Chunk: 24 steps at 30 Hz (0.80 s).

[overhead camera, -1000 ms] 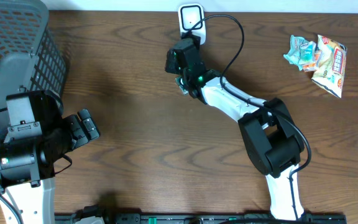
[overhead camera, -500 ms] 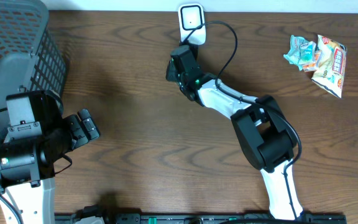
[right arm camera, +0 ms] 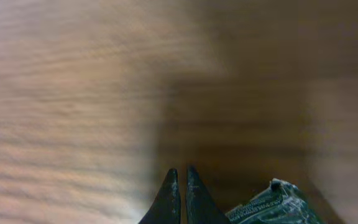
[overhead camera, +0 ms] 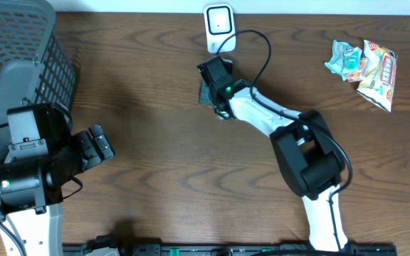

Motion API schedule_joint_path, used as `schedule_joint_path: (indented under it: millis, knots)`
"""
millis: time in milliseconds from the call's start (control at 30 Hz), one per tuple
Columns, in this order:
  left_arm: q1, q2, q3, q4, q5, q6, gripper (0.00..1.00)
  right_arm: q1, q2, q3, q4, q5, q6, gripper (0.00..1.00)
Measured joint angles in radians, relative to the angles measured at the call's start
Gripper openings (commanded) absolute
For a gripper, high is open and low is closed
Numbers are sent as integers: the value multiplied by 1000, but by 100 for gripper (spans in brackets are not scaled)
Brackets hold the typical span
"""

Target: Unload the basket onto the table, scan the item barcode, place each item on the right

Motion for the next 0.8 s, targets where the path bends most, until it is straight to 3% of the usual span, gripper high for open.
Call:
schedule_joint_path:
  millis: [333,367,400,433,467,500,533,700,800]
  knots:
    - [0,0,0,-1,0,0,98,-18,-140,-15,-391,-9,-1,1]
    - [0,0,0,0,0,0,98,-18,-172,-16,-439,-13,-1,6]
    - [0,0,0,0,0,0,98,-18,-182,-16,-448,-15,-1,17]
    - [0,0,0,0,0,0,98,-18,-200,-16,-462,-19,0,47]
    - [0,0,0,0,0,0,97,-18,-217,-16,-477,-27,-4,83]
    - [0,0,0,0,0,0,98,-18,-229,-16,-483,-34,-5,87]
    - [0,0,0,0,0,0,97,-18,-237,-16,-484,-48,-5,99]
    - [0,0,0,0,0,0,97,-18,-241,-16,-502,-151,-14,99]
    - [0,0,0,0,0,0,98,-18,-241,-16,-495,-201,-26,93]
